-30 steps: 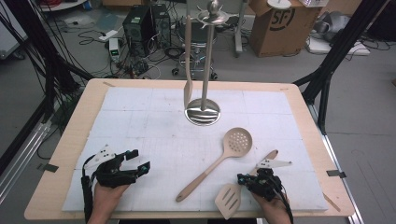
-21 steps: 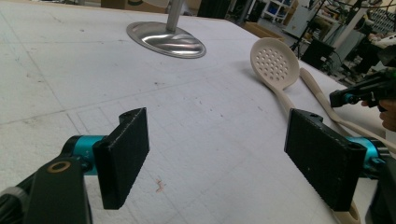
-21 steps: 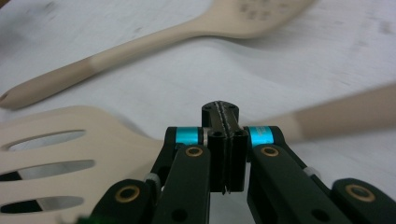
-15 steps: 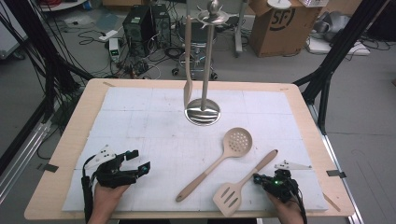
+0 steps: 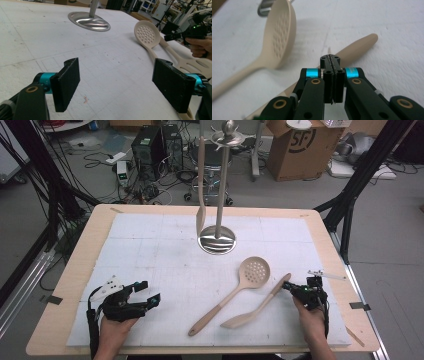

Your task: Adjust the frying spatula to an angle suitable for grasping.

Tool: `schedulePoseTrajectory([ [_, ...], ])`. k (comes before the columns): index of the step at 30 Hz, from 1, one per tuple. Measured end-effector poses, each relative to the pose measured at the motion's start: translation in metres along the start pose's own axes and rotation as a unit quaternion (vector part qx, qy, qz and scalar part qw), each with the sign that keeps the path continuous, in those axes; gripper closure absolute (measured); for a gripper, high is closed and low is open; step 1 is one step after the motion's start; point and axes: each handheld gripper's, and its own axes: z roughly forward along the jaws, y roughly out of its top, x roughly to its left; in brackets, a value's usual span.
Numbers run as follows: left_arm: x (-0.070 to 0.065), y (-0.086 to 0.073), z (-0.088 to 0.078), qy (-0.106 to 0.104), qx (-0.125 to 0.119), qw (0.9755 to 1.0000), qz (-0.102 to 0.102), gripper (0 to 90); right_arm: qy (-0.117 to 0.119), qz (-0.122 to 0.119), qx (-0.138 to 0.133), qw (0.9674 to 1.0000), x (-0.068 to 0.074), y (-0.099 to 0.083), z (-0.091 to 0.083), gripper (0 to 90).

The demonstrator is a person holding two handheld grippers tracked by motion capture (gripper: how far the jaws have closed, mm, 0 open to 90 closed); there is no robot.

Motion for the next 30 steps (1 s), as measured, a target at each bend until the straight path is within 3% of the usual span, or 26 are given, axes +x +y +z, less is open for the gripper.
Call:
schedulePoseTrajectory([
  [1,0.0,0.0,-0.001,0.002,-0.001,1.0,-0.001,23.0,0.005,0.003,-0.001,1.0,0.0,0.003,0.001,90.0],
  [2,0.001,0.0,-0.001,0.001,0.0,1.0,-0.001,23.0,-0.014,-0.007,0.004,0.9999,0.0,0.005,0.004,90.0],
  [3,0.001,0.0,-0.002,0.002,0.0,1.0,-0.001,23.0,-0.018,-0.015,0.005,0.9997,-0.001,0.007,0.006,90.0],
  [5,0.001,0.0,-0.003,0.002,-0.004,1.0,-0.004,23.0,-0.045,-0.016,0.028,0.9984,-0.005,0.005,0.011,89.9],
  [7,0.002,0.0,-0.004,0.005,-0.004,1.0,-0.002,23.0,-0.036,0.0,0.024,0.9991,-0.01,-0.001,0.012,89.8],
  [11,0.002,0.0,-0.003,0.004,-0.001,1.0,-0.002,23.0,-0.032,-0.01,0.029,0.999,-0.005,-0.004,0.01,89.8],
  [13,0.001,0.0,-0.002,0.001,-0.001,1.0,-0.001,23.0,-0.023,-0.01,0.036,0.999,0.0,-0.005,0.012,89.7],
  [18,0.0,0.0,-0.001,0.002,-0.001,1.0,-0.001,23.1,0.032,0.03,0.058,0.9974,0.011,-0.009,0.02,89.7],
  [20,0.001,0.0,-0.002,0.001,0.0,1.0,0.0,23.1,0.052,0.047,0.074,0.9948,0.016,-0.01,0.022,89.7],
  [22,0.001,0.0,-0.002,0.003,0.0,1.0,-0.001,23.1,0.089,0.072,0.095,0.9889,0.02,-0.014,0.025,89.6],
  [24,0.001,0.0,-0.002,0.003,-0.001,1.0,-0.002,23.1,0.117,0.067,0.117,0.9839,0.03,-0.018,0.028,89.6],
  [26,0.001,0.0,-0.002,0.002,-0.003,1.0,-0.003,23.0,0.13,0.052,0.125,0.9823,0.041,-0.022,0.032,89.6],
  [30,0.0,0.0,-0.003,0.001,-0.003,1.0,-0.001,23.2,0.105,0.033,0.102,0.9886,0.053,-0.021,0.037,89.5],
])
